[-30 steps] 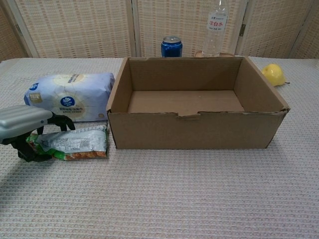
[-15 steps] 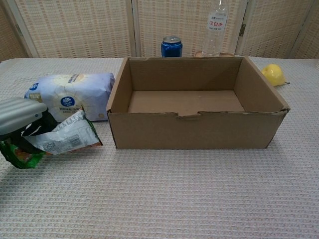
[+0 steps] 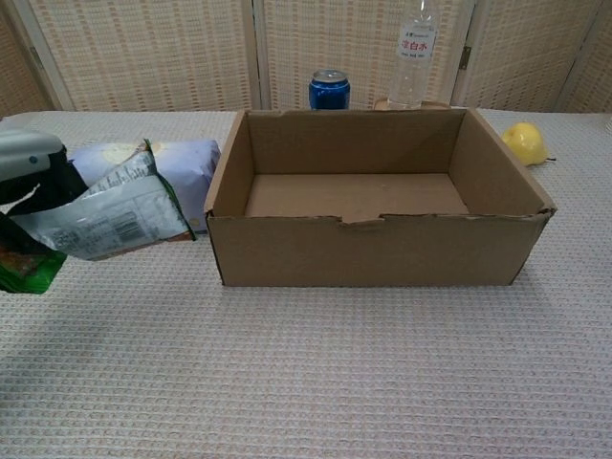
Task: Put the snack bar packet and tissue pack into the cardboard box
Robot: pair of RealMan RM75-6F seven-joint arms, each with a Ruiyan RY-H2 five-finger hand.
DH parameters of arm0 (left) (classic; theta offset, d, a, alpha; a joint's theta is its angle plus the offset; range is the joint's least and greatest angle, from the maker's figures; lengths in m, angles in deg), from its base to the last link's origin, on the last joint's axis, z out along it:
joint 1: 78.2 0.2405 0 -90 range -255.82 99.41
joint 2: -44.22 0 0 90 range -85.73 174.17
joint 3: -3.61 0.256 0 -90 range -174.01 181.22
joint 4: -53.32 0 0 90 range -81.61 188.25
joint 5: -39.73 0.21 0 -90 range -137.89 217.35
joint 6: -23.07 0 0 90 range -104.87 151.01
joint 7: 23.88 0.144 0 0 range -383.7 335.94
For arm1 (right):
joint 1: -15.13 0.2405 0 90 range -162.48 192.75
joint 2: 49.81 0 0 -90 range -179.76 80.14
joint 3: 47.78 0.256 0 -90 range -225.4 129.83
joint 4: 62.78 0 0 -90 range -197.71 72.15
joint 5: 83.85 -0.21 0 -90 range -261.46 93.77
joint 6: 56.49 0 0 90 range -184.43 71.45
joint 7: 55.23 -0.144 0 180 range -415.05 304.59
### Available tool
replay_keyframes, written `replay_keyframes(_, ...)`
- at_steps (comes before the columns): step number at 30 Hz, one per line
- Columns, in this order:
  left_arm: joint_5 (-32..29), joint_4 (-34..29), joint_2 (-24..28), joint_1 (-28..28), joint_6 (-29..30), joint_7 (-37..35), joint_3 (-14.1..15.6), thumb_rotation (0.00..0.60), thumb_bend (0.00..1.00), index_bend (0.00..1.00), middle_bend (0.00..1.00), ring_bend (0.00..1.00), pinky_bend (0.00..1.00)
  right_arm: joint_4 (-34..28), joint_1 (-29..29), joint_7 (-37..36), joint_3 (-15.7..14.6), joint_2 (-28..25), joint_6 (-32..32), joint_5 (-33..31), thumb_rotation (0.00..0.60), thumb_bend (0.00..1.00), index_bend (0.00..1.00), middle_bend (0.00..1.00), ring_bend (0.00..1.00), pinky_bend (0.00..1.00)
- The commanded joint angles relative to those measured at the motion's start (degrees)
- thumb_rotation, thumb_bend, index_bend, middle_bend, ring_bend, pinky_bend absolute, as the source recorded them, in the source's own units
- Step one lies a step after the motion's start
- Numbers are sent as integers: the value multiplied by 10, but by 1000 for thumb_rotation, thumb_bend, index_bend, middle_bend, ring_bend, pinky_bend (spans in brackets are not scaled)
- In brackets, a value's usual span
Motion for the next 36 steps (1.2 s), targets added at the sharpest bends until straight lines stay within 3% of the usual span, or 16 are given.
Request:
replay_keyframes(1, -19, -51, 43, -16, -4, 25, -20, 600, 414, 778, 888, 750, 854, 0, 0, 0, 0, 0, 0, 0, 600, 15, 65, 42, 0, 0)
replay_keyframes(4, -23, -53, 53, -63, -13, 72, -63, 600, 414, 779, 889, 751, 854, 0, -1, -4, -2, 0, 0, 9, 600, 16, 65, 42, 0, 0)
replay_keyframes(9, -81, 2, -10, -130, -30, 90, -110, 600, 413, 779, 890, 752, 855, 0, -2, -12, 0, -6, -2, 6, 600, 15, 65, 42, 0, 0)
replay_keyframes(14, -92, 67, -89, -174, -27, 98, -123, 600, 419, 779, 890, 752, 855, 0, 1, -17, 5, -11, -2, -6, 600, 16, 65, 42, 0, 0)
replay_keyframes(23, -199, 154, -194, -271, -38, 172, -152, 600, 429, 781, 895, 752, 855, 0, 7, -14, 10, -12, 2, -30, 600, 16, 65, 42, 0, 0)
replay_keyframes(29, -265, 195, -263, -326, -8, 198, -182, 600, 431, 781, 895, 753, 856, 0, 10, -15, 13, -13, 1, -39, 600, 15, 65, 42, 0, 0)
replay_keyframes(33, -265, 224, -296, -338, 13, 188, -182, 600, 431, 780, 892, 753, 855, 0, 10, -19, 12, -15, 0, -38, 600, 16, 65, 42, 0, 0)
replay_keyframes(35, -261, 234, -309, -337, 22, 171, -182, 600, 429, 758, 862, 730, 835, 0, 9, -21, 12, -17, -1, -37, 600, 16, 65, 42, 0, 0)
replay_keyframes(36, -265, 234, -311, -335, 16, 162, -179, 600, 412, 692, 789, 672, 784, 0, 9, -22, 12, -17, -2, -36, 600, 16, 65, 42, 0, 0)
